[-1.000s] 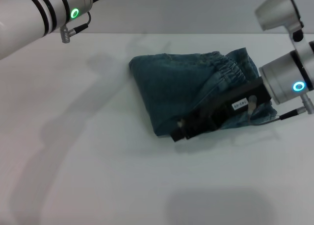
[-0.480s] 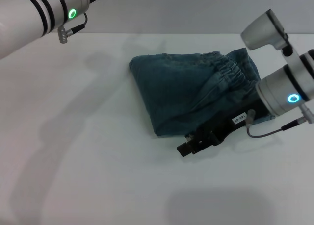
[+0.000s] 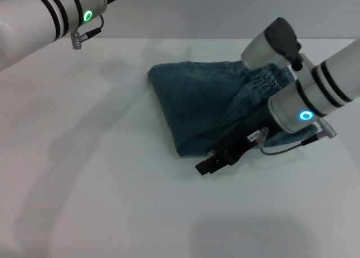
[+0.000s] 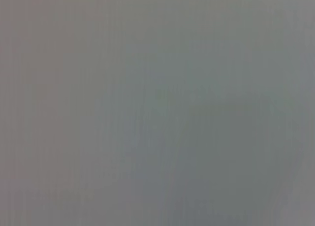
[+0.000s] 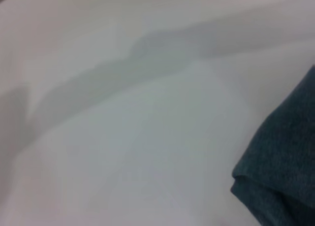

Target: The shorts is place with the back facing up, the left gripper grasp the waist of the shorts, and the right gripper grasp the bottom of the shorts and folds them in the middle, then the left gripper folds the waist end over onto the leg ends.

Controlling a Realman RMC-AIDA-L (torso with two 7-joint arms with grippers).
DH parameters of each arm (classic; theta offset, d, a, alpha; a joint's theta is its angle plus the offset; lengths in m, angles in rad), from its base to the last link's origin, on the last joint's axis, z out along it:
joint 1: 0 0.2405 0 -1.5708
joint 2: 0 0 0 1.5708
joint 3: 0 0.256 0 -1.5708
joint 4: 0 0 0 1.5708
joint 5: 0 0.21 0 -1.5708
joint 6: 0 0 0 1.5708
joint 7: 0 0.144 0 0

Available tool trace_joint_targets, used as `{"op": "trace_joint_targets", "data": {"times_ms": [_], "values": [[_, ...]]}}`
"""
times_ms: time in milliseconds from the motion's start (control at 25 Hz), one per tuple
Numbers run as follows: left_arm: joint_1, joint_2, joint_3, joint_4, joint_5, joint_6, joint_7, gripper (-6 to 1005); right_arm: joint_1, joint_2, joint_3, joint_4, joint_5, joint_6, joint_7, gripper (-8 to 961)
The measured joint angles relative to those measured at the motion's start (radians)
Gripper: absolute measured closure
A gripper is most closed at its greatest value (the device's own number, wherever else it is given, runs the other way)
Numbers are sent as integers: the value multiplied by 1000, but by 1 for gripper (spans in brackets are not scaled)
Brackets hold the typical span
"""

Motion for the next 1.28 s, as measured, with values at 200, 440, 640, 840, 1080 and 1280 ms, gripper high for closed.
{"op": "trace_joint_targets", "data": {"times_ms": [200,440,640,840,1080,1280], "values": [[-1,-1,3,-6,0,-3,0,155,35,4,-59,37,0,66,0,376],[-3,-2,4,-18,0,-3,0,155,63,4,-78,37,2,123,1,376],[-8,-2,4,-38,-1,-7,0,154,80,6,-111,37,2,213,1,377],[-11,-2,4,-47,-2,-18,0,154,83,9,-120,37,3,270,1,377],[-12,-1,4,-53,-2,-29,0,153,79,11,-120,32,13,348,-3,377],[-12,0,4,-53,-2,-29,0,153,74,11,-120,27,22,382,-9,377]]}}
